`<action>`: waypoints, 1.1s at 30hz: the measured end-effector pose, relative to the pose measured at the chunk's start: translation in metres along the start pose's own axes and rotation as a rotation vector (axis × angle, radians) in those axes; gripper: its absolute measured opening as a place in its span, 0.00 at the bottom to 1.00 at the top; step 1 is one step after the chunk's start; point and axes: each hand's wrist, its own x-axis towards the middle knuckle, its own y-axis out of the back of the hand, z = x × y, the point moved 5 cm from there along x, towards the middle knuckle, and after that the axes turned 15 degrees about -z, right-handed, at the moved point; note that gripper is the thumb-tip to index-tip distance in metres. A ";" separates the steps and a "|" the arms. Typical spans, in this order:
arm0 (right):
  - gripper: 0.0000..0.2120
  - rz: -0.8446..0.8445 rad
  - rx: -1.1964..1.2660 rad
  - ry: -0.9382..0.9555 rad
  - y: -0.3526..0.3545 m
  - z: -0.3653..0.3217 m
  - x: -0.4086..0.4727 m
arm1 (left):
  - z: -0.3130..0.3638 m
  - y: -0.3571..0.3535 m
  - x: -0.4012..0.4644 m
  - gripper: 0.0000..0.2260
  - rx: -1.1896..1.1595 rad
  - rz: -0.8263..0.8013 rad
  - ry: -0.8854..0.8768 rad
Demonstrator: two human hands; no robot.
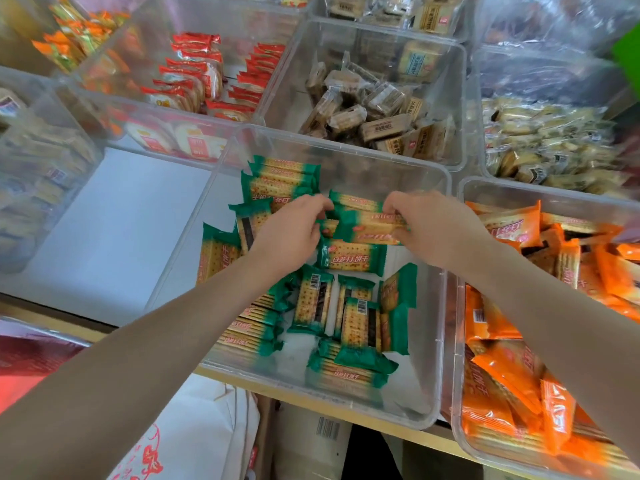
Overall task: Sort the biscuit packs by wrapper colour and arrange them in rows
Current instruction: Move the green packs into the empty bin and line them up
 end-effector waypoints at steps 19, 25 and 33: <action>0.09 -0.229 -0.362 0.015 -0.040 -0.027 0.022 | 0.001 -0.021 0.032 0.13 0.723 -0.266 -0.106; 0.09 -0.232 -0.256 -0.006 -0.043 -0.027 0.034 | -0.003 -0.023 0.034 0.16 0.618 -0.228 -0.042; 0.11 -0.208 -0.432 -0.044 -0.052 -0.038 0.034 | -0.007 -0.029 0.035 0.18 0.576 -0.282 -0.121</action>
